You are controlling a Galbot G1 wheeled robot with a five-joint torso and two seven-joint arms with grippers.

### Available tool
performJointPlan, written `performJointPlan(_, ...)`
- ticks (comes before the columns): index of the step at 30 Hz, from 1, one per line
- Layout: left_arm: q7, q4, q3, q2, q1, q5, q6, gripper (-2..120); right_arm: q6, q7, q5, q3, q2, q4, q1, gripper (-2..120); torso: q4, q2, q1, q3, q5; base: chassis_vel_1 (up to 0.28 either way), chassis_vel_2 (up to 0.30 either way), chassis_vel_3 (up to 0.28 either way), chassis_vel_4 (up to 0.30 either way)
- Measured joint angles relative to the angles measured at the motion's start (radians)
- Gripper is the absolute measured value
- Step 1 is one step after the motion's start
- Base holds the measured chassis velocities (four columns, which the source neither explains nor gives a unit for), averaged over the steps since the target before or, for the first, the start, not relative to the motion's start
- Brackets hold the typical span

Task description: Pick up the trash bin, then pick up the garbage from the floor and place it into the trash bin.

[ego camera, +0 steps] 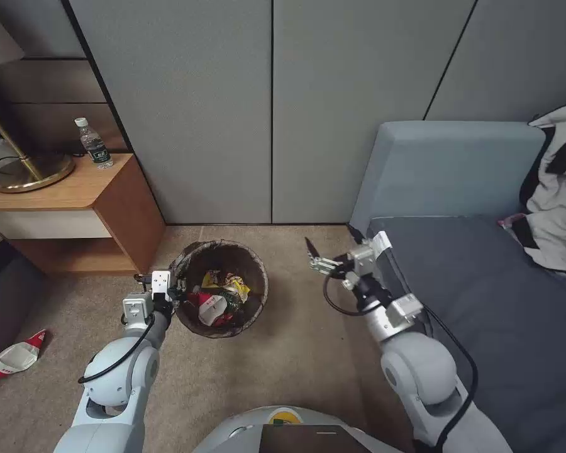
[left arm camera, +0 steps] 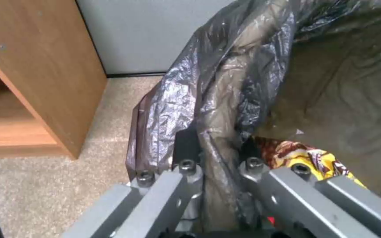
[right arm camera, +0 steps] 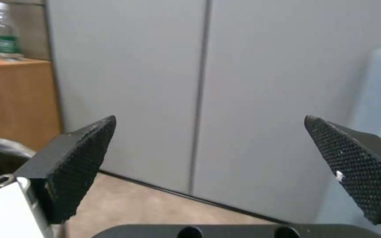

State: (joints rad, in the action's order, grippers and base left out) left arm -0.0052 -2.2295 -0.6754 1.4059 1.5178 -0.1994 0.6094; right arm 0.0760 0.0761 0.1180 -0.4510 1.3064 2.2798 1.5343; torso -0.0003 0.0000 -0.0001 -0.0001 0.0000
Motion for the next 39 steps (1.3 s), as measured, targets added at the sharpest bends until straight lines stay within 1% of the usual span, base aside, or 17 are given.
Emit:
performJointPlan(2, 0.0, -0.002, -0.001, 0.001, 0.002, 0.001, 0.0, 3, -0.01, 0.005, -0.005, -0.011, 0.005, -0.001, 0.013, 100, 0.0002, 0.0, 0.0, 0.0, 0.0, 0.0, 0.0, 0.0, 0.0)
performJointPlan(4, -0.001, -0.011, -0.005, 0.002, 0.007, 0.003, 0.0, 3, -0.043, 0.011, -0.013, -0.042, 0.019, -0.003, 0.055, 100, 0.0005, 0.0, 0.0, 0.0, 0.0, 0.0, 0.0, 0.0, 0.0)
performJointPlan(6, -0.001, -0.013, -0.006, 0.003, 0.008, 0.003, 0.001, 3, -0.053, 0.011, -0.014, -0.05, 0.025, -0.003, 0.071, 100, 0.0003, 0.0, 0.0, 0.0, 0.0, 0.0, 0.0, 0.0, 0.0)
performJointPlan(9, -0.002, -0.017, -0.008, 0.004, 0.012, 0.006, 0.003, 3, -0.103, 0.014, -0.024, -0.084, 0.054, -0.008, 0.133, 100, 0.0003, 0.0, 0.0, 0.0, 0.0, 0.0, 0.0, 0.0, 0.0)
performJointPlan(17, -0.001, -0.017, -0.009, 0.004, 0.013, 0.007, 0.003, 3, -0.134, 0.024, -0.023, -0.128, 0.068, -0.01, 0.178, 100, 0.0003, 0.0, 0.0, 0.0, 0.0, 0.0, 0.0, 0.0, 0.0)
performJointPlan(25, -0.001, -0.017, -0.009, 0.003, 0.014, 0.007, 0.003, 3, -0.134, 0.023, -0.014, -0.128, 0.073, -0.009, 0.178, 100, 0.0003, 0.0, 0.0, 0.0, 0.0, 0.0, 0.0, 0.0, 0.0)
performJointPlan(29, -0.001, -0.021, -0.017, 0.0, 0.019, 0.005, 0.004, 3, -0.136, 0.022, -0.017, -0.117, 0.093, -0.016, 0.187, 100, 0.0002, 0.0, 0.0, 0.0, 0.0, 0.0, 0.0, 0.0, 0.0)
performJointPlan(39, 0.0, -0.021, -0.02, 0.003, 0.023, 0.005, 0.003, 3, -0.15, 0.018, -0.021, -0.108, 0.094, -0.024, 0.207, 100, 0.0003, 0.0, 0.0, 0.0, -0.0001, 0.029, 0.041, 0.044, 0.04)
